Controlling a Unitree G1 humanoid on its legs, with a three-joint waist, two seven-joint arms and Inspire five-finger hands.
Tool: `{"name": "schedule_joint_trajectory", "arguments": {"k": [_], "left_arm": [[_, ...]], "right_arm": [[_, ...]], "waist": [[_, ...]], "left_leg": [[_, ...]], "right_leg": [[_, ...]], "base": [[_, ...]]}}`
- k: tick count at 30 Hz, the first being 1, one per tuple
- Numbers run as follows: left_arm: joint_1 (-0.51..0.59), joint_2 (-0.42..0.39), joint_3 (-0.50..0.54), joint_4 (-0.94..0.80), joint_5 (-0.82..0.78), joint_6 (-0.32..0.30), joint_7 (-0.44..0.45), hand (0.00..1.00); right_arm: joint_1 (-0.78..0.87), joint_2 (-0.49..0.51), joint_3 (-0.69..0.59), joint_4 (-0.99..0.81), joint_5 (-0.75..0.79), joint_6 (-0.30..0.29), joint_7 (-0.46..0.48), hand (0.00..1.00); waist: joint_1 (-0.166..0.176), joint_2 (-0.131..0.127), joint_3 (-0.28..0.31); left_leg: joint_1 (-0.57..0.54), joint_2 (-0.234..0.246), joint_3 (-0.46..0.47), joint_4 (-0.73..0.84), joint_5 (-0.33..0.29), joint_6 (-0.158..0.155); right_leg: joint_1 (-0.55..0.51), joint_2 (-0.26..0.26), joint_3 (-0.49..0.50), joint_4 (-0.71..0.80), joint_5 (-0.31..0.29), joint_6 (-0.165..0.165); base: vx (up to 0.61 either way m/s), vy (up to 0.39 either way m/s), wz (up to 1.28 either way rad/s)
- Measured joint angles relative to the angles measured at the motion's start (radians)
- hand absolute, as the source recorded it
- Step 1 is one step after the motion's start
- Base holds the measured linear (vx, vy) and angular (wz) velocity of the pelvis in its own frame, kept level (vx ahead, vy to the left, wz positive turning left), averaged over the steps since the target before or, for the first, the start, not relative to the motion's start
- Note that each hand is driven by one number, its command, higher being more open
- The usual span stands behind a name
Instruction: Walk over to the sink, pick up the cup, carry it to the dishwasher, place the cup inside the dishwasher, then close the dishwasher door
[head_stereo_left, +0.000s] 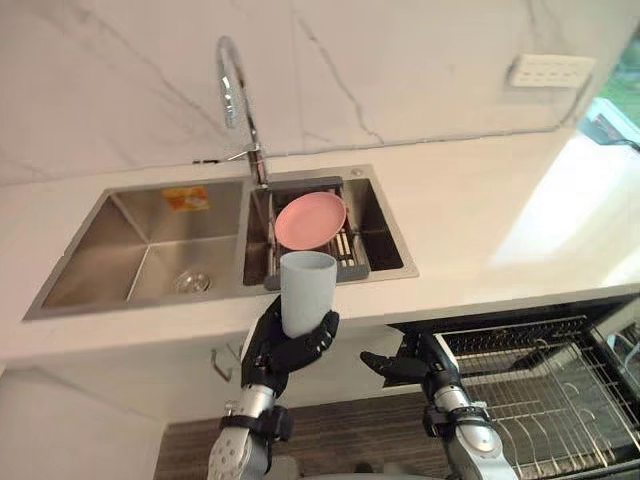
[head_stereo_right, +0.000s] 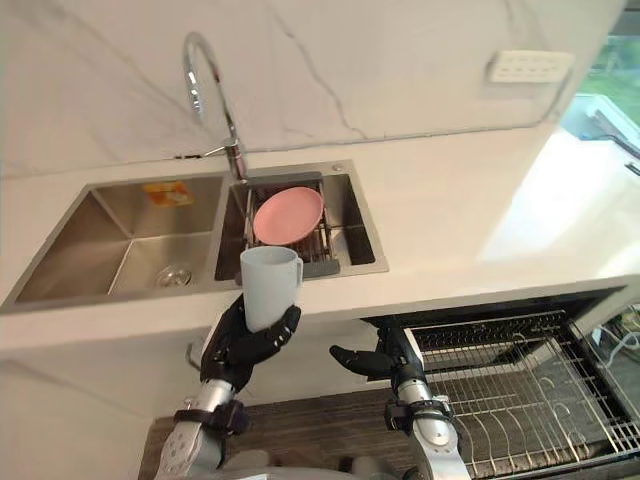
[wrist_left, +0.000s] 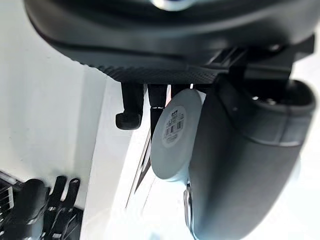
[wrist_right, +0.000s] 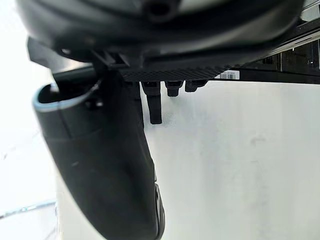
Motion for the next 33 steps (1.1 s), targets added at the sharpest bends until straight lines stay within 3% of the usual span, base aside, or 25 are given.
{"name": "schedule_joint_trajectory", "arguments": {"k": [3,7,9,12,14,17,18,19,20,21,23,25,27,28,29,33], "left_arm": [[-0.003,0.000,-0.007,0.000,0.000,0.006,0.008,0.00],[-0.002,0.004,-0.016,0.000,0.001,0.005,0.041,0.00],[-0.001,0.003,-0.017,-0.002,0.022,0.005,0.067,0.00],[-0.003,0.001,-0.004,-0.006,0.032,0.005,0.091,0.00],[-0.019,0.001,0.011,-0.006,0.035,0.008,0.091,0.00],[-0.085,0.000,0.019,-0.008,0.034,0.018,0.092,0.00],[-0.116,-0.006,0.032,-0.008,0.033,0.018,0.094,0.00],[-0.134,-0.010,0.048,-0.008,0.032,0.017,0.096,0.00],[-0.137,-0.013,0.055,-0.009,0.032,0.015,0.097,0.00],[-0.144,-0.024,0.075,-0.004,0.032,0.007,0.104,0.00],[-0.150,-0.039,0.091,-0.004,0.022,0.004,0.110,0.00],[-0.149,-0.054,0.093,-0.003,0.017,0.004,0.108,0.00],[-0.149,-0.075,0.089,-0.003,0.022,0.004,0.093,0.00],[-0.150,-0.079,0.089,-0.003,0.025,0.004,0.088,0.00],[-0.150,-0.082,0.087,-0.003,0.027,0.004,0.086,0.00],[-0.149,-0.067,0.091,-0.001,0.030,0.003,0.088,0.00]], "right_arm": [[0.000,0.012,0.002,-0.006,0.000,-0.001,0.023,1.00],[-0.002,0.011,0.000,-0.007,0.000,-0.001,0.027,1.00],[-0.016,0.011,0.006,-0.006,0.000,-0.001,0.034,1.00],[-0.074,0.014,0.034,0.015,0.000,-0.001,0.060,1.00],[-0.110,0.020,0.052,0.018,0.000,-0.001,0.060,1.00],[-0.115,0.008,0.059,0.018,0.000,-0.001,0.036,1.00],[-0.116,-0.001,0.059,0.018,0.000,-0.001,0.026,1.00],[-0.107,-0.011,0.059,0.017,0.001,-0.001,0.021,1.00],[-0.103,-0.015,0.060,0.016,0.001,-0.001,0.021,1.00],[-0.100,-0.024,0.059,0.010,0.001,-0.006,0.020,1.00],[-0.097,-0.032,0.052,0.004,0.001,-0.012,0.012,1.00],[-0.089,-0.033,0.045,0.002,0.001,-0.012,0.009,1.00],[-0.088,-0.033,0.025,-0.002,0.001,-0.012,0.011,1.00],[-0.086,-0.033,0.018,-0.006,0.001,-0.012,0.011,1.00],[-0.081,-0.033,0.012,-0.017,0.002,-0.013,0.012,1.00],[-0.050,-0.001,0.006,-0.082,0.003,-0.020,0.014,1.00]], "waist": [[-0.007,-0.002,-0.001],[-0.002,-0.007,0.002],[0.004,-0.002,0.000],[0.023,-0.011,-0.001],[0.024,-0.026,0.000],[0.025,-0.017,0.000],[0.020,-0.013,0.002],[0.014,-0.021,-0.003],[0.015,-0.024,-0.006],[0.018,-0.012,-0.006],[0.015,0.017,-0.001],[0.028,0.022,-0.001],[0.023,0.024,-0.003],[0.022,0.027,-0.005],[0.019,0.035,-0.010],[-0.001,0.027,-0.012]], "left_leg": [[0.032,-0.022,0.056,-0.079,0.035,0.015],[0.062,-0.033,0.104,-0.122,0.044,0.008],[0.081,-0.031,0.159,-0.140,0.048,0.007],[0.107,0.001,0.282,-0.153,0.036,0.063],[0.098,0.006,0.320,-0.126,0.017,0.060],[0.088,0.055,0.327,-0.079,-0.014,0.045],[0.084,0.080,0.333,-0.051,-0.027,0.029],[0.094,0.096,0.343,-0.021,-0.040,-0.009],[0.102,0.105,0.355,-0.001,-0.052,-0.027],[0.094,0.143,0.352,0.096,-0.067,-0.054],[0.004,0.203,0.288,0.291,-0.066,-0.085],[-0.026,0.174,0.203,0.308,-0.064,-0.094],[0.008,0.090,0.092,0.139,-0.074,-0.090],[0.031,0.064,0.059,0.057,-0.064,-0.078],[0.046,0.049,0.034,-0.006,-0.023,-0.044],[0.076,0.027,0.076,-0.066,0.003,-0.018]], "right_leg": [[0.005,-0.024,0.032,-0.072,0.029,0.018],[0.009,-0.062,-0.014,-0.121,0.039,0.009],[0.002,-0.104,-0.135,-0.136,0.037,-0.038],[-0.027,-0.183,-0.342,-0.098,0.038,-0.042],[-0.062,-0.194,-0.356,-0.078,0.046,-0.030],[-0.025,-0.136,-0.341,-0.143,0.059,-0.018],[-0.039,-0.124,-0.341,-0.072,0.059,-0.014],[-0.025,-0.117,-0.337,-0.025,0.057,-0.015],[-0.005,-0.109,-0.332,-0.028,0.056,-0.017],[0.027,-0.082,-0.313,-0.057,0.056,-0.002],[0.050,-0.038,-0.285,-0.097,0.082,-0.019],[0.047,-0.030,-0.239,-0.111,0.094,-0.019],[0.051,-0.028,-0.182,-0.131,0.104,-0.017],[0.051,-0.026,-0.163,-0.133,0.106,-0.014],[0.047,-0.016,-0.146,-0.134,0.106,-0.012],[0.052,-0.027,-0.102,-0.181,0.132,0.015]], "base": [[-0.01,0.159,-0.49],[-0.03,0.127,-0.57],[-0.03,0.125,-0.85],[-0.07,0.035,-1.35],[-0.05,0.017,-1.08],[0.00,-0.041,-0.62],[0.06,-0.131,-0.26],[0.09,-0.141,-0.29],[0.16,-0.163,-0.44],[0.15,-0.137,-0.45],[0.18,-0.160,-0.63],[0.18,-0.097,-0.78],[0.16,0.004,-0.78],[0.12,0.055,-0.67],[0.12,0.107,-0.65],[0.05,0.091,-0.31]]}}
